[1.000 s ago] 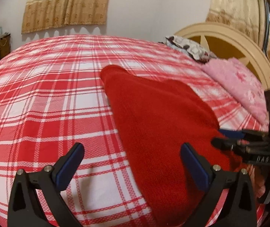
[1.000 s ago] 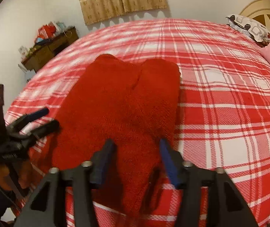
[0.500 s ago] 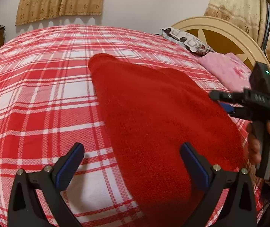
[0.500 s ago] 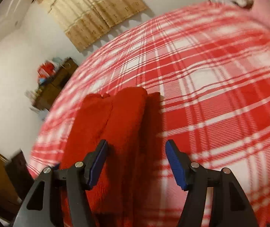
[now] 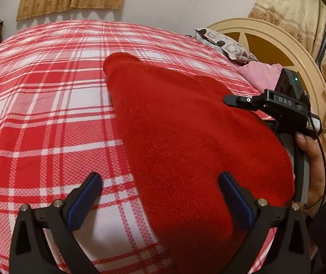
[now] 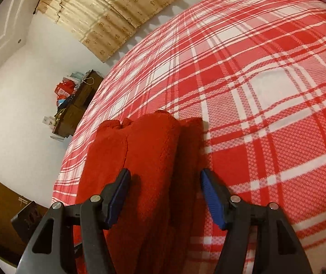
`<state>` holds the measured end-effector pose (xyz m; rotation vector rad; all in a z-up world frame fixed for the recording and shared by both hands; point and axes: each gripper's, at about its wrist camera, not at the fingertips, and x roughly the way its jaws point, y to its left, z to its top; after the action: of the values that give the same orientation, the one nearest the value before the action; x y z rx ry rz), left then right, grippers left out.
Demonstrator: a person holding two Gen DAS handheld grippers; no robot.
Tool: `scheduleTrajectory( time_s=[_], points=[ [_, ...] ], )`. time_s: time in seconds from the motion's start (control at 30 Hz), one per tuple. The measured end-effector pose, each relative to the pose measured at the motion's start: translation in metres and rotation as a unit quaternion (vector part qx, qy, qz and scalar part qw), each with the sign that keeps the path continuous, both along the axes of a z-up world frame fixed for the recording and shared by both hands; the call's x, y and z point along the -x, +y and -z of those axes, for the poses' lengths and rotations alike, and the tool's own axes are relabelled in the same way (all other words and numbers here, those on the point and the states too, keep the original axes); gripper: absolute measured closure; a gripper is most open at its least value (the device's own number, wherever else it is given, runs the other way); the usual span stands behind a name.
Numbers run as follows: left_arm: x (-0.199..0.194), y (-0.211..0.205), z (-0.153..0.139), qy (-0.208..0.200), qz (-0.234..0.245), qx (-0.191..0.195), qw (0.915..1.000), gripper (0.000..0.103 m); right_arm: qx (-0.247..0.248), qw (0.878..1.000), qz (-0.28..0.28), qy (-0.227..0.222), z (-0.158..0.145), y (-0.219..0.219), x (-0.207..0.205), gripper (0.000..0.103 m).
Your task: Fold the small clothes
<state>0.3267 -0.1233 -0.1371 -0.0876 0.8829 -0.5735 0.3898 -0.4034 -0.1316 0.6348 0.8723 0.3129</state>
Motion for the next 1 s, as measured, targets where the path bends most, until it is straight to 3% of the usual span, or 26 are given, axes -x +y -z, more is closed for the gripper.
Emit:
scheduleTrajectory(
  time_s=[0.17, 0.23, 0.47, 0.53, 0.67, 0.83, 1.0],
  points=[
    [-0.001, 0.000, 0.000, -0.001, 0.003, 0.000, 1.0000, 0.000, -0.007, 1.000, -0.008, -0.004, 0.004, 0.001, -0.001, 0.047],
    [-0.001, -0.001, -0.001, -0.001, 0.011, 0.006, 0.9999, 0.008, -0.006, 1.000, -0.012, -0.002, 0.005, 0.003, -0.001, 0.052],
    [-0.001, -0.004, -0.001, 0.004, 0.019, 0.018, 0.9996, 0.018, 0.003, 1.000, -0.014, -0.001, 0.006, 0.011, -0.005, 0.059],
    [0.000, -0.005, -0.002, 0.007, 0.025, 0.025, 0.9993, 0.029, 0.005, 1.000, -0.014, 0.000, 0.006, 0.011, -0.005, 0.059],
    [0.000, -0.006, -0.004, 0.018, 0.020, 0.033, 0.9991, 0.036, 0.008, 1.000, -0.015, 0.002, 0.003, 0.011, -0.005, 0.066],
    [0.007, -0.010, -0.013, -0.001, 0.020, 0.010, 0.9998, 0.055, 0.027, 0.999, -0.011, -0.018, -0.007, 0.022, 0.001, 0.073],
    [0.009, -0.003, -0.024, 0.001, 0.012, 0.010, 0.9999, 0.061, 0.022, 0.999, -0.001, -0.034, -0.017, 0.024, 0.014, 0.075]
  ],
)
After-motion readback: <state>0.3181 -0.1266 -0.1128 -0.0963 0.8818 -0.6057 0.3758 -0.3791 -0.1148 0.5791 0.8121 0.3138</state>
